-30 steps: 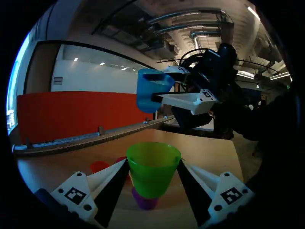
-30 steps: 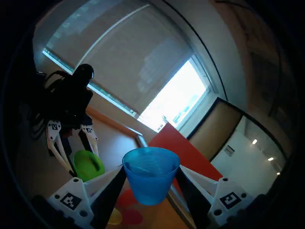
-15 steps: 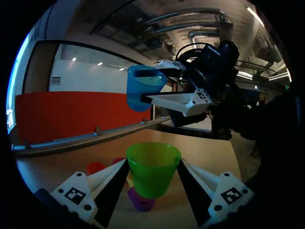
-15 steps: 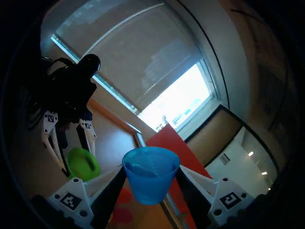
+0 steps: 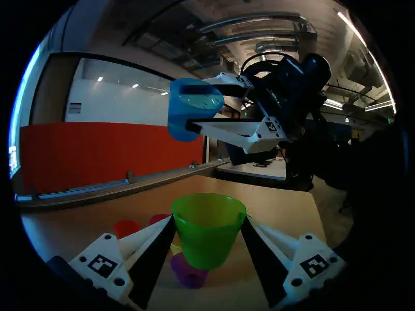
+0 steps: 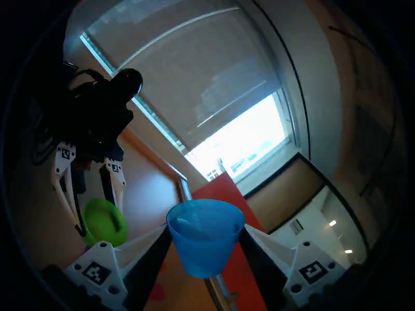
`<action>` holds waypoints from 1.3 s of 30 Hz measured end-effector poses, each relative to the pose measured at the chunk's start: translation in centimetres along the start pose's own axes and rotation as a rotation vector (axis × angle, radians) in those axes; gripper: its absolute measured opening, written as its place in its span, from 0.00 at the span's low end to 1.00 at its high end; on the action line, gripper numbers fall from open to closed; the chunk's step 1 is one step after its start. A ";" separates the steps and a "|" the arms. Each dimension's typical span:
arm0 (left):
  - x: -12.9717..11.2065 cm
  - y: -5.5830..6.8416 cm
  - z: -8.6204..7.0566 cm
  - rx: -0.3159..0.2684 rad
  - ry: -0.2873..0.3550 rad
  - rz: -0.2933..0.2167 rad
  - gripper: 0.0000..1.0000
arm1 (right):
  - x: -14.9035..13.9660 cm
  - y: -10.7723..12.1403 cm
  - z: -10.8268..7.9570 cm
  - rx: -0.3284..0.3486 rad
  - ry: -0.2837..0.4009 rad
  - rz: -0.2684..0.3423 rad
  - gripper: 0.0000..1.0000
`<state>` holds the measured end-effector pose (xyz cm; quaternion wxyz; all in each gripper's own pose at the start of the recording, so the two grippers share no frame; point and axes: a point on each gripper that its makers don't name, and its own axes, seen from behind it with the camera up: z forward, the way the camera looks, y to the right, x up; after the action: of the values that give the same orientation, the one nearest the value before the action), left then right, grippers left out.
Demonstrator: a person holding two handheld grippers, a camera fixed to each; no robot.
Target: Pour water
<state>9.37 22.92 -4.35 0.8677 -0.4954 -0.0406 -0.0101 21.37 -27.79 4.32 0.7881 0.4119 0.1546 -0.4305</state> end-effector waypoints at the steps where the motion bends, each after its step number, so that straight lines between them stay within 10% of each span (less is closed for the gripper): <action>1: 0.0 0.0 0.0 0.000 -0.001 0.000 0.86 | 0.0 0.1 0.0 -0.001 -0.001 -0.006 0.90; 39: 0.2 0.6 0.4 -0.012 -0.011 0.012 0.86 | 1.4 0.8 0.0 -0.031 -0.006 -0.212 0.89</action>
<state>9.57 23.61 -4.61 0.8645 -0.5008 -0.0423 -0.0026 22.86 -28.34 3.92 0.7449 0.3799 0.2015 -0.5101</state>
